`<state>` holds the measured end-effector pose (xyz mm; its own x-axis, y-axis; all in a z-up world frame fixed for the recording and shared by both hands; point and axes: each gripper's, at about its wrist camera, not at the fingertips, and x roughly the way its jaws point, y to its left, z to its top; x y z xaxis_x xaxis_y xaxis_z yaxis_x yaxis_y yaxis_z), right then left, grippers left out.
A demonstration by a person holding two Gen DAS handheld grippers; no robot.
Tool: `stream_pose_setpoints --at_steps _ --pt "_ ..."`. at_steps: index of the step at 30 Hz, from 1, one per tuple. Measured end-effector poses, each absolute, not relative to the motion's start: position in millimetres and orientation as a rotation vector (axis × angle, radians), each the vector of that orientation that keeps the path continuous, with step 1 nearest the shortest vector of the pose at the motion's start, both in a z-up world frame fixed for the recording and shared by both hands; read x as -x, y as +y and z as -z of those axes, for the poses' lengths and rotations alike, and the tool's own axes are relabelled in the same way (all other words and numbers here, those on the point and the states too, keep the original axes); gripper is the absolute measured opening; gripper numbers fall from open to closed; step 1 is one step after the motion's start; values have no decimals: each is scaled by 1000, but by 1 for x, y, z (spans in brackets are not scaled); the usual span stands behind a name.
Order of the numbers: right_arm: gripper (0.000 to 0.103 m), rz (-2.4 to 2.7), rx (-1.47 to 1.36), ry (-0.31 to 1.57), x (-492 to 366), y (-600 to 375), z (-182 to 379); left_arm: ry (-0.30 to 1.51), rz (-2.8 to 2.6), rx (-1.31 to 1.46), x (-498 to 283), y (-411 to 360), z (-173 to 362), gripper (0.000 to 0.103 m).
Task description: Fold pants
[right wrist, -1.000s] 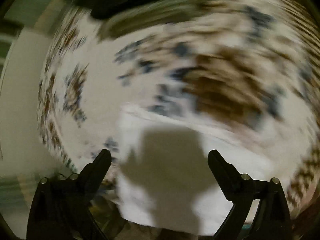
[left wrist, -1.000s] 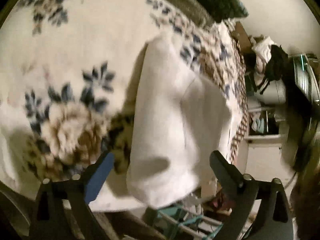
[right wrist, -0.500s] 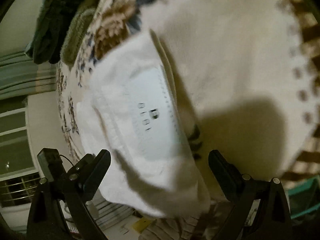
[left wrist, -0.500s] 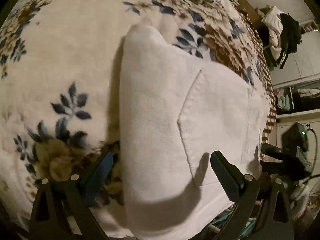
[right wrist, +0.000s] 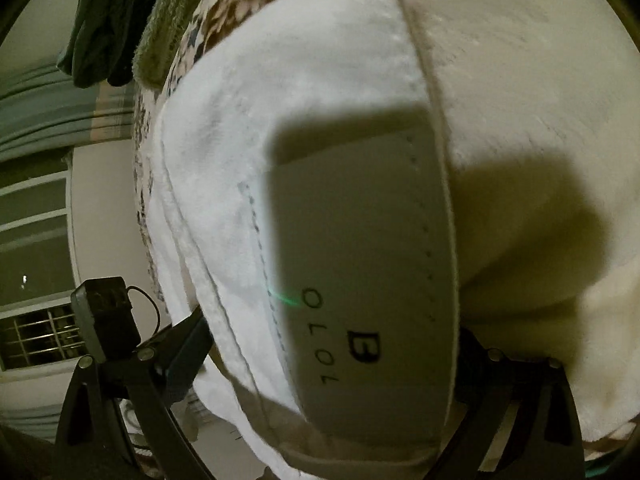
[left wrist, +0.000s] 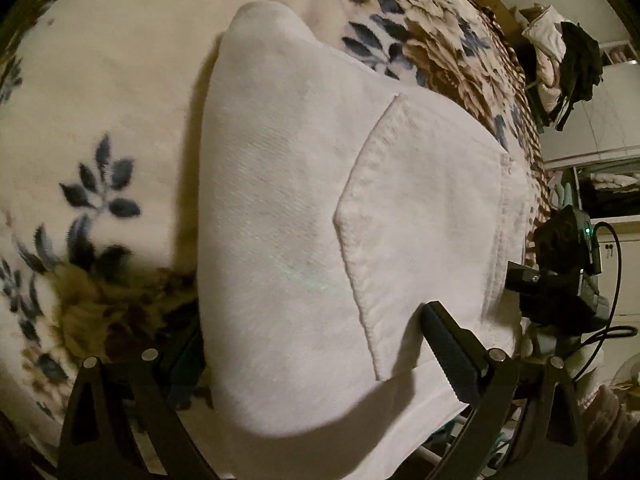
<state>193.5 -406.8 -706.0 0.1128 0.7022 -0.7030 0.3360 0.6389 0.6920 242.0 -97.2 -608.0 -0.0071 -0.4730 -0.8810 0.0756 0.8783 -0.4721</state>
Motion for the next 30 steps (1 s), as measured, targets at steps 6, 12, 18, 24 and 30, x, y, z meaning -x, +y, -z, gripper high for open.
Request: stream_pose_setpoints --at_steps 6,12,18,24,30 --pt "54 -295 -872 1424 -189 -400 688 1474 490 345 -239 -96 595 47" --pt "43 -259 -847 1386 -178 -396 658 1447 510 363 -230 -92 570 29" --pt "42 -247 -851 1374 -161 -394 625 1454 520 341 -212 -93 533 29" --pt "41 -230 -891 1323 -137 -403 582 1449 534 334 -196 -98 487 29" --pt "38 -244 -895 1282 -134 -406 531 1407 528 297 -200 -102 439 29"
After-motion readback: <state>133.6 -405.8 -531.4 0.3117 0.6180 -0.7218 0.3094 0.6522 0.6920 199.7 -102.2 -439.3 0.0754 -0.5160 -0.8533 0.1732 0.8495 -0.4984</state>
